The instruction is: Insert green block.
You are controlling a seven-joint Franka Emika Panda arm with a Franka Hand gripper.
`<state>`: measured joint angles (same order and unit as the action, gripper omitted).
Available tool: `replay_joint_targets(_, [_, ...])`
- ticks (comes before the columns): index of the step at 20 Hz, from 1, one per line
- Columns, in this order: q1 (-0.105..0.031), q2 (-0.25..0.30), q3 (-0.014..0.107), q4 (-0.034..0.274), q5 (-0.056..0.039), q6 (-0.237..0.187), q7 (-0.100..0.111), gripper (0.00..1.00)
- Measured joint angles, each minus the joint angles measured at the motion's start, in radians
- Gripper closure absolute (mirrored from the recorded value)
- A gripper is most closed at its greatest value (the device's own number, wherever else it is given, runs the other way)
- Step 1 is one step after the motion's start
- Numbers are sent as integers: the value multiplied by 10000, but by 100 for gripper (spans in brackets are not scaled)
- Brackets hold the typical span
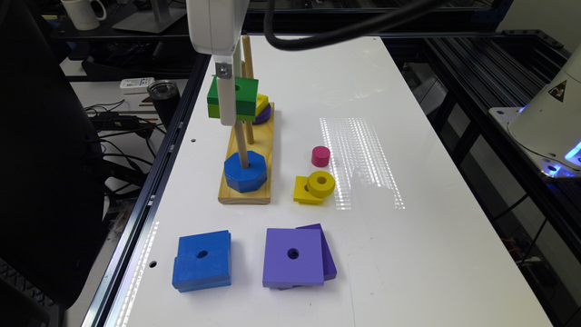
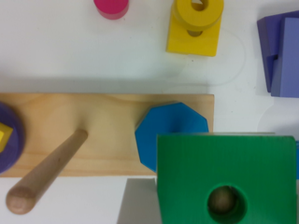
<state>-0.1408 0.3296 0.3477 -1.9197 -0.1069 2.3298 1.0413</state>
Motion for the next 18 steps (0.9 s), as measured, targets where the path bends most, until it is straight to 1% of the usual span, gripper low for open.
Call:
replay_joint_targets(16, [0, 69, -9, 0, -10, 54, 0, 100])
replay_joint_targets(18, [0, 202, -21, -2, -49, 157, 0, 100])
